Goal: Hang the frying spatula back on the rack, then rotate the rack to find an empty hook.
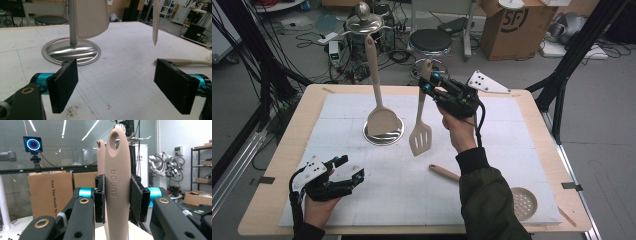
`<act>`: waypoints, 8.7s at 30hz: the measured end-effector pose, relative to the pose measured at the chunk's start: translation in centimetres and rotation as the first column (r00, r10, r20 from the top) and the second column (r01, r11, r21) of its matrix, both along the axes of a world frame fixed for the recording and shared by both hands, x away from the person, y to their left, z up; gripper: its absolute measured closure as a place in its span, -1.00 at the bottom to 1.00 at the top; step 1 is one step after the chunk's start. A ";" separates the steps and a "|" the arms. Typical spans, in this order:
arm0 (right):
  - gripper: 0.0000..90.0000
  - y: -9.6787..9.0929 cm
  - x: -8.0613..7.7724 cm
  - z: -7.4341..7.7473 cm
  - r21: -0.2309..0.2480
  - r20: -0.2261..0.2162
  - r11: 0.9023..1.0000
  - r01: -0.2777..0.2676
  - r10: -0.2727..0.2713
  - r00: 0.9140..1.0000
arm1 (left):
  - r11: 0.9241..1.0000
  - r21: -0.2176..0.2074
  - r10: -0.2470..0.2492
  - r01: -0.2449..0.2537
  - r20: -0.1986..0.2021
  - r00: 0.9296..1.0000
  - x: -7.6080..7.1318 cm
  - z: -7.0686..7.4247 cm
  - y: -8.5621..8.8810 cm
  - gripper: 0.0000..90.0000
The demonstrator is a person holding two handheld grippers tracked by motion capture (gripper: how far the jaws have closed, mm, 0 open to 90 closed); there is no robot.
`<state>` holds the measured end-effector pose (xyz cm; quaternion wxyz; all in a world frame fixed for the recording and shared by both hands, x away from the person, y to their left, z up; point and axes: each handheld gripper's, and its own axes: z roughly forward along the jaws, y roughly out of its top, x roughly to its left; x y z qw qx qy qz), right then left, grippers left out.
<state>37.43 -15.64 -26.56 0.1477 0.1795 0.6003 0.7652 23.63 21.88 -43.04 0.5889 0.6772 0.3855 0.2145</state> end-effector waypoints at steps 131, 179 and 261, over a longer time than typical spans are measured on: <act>0.00 6.0 8.3 3.9 0.004 -0.090 0.985 -0.171 0.170 0.981 | 0.991 0.018 0.130 -0.130 -0.010 0.991 -4.2 -0.5 3.5 -0.55; 0.98 7.1 7.7 6.0 0.153 -0.065 0.986 -0.069 0.080 0.995 | 0.994 0.025 0.110 -0.109 -0.005 0.994 -3.9 -0.4 3.1 -0.55; 0.98 11.2 4.5 6.5 0.089 -0.014 0.989 -0.119 0.121 0.993 | 0.995 0.020 0.098 -0.098 0.016 0.995 -4.2 0.0 2.8 -0.55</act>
